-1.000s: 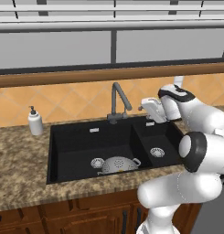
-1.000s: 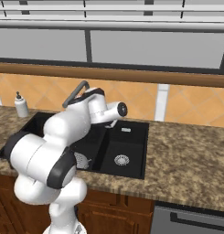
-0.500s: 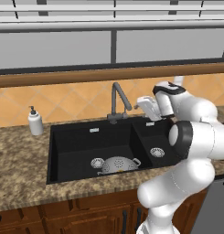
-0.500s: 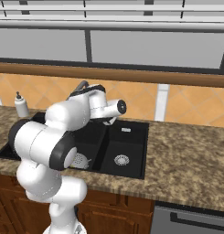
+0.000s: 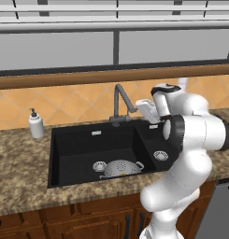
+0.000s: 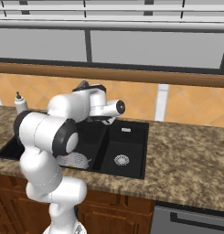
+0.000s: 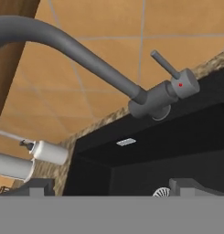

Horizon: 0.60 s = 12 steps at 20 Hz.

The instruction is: Put the colander in the sink, put the kiwi in the colander, and turn on the sink faucet and pour water over the colander.

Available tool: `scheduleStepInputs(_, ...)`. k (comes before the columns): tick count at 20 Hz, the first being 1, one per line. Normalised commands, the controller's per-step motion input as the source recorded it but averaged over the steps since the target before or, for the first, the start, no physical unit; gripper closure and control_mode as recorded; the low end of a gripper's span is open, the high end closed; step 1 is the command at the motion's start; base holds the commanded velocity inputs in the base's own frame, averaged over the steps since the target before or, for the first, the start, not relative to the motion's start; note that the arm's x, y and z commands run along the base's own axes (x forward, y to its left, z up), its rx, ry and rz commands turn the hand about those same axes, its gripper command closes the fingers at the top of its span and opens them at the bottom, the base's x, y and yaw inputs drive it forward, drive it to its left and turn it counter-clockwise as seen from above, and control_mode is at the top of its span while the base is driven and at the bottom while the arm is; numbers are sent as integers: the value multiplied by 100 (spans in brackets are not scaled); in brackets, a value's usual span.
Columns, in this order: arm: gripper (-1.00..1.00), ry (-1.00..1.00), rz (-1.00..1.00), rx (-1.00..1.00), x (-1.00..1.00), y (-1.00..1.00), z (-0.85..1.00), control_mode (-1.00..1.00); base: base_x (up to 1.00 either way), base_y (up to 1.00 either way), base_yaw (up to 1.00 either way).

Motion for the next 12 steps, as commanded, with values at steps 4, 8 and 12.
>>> scheduleStepInputs(4, -100, 0, 0, 0, 32, 0, -20, -100, 0, 0, 0)
scheduleStepInputs(8, -100, 0, 0, 0, 37, 0, -19, -100, 0, 0, 0)
scheduleStepInputs(12, -100, 0, 0, 0, 37, 0, -11, -100, 0, 0, 0)
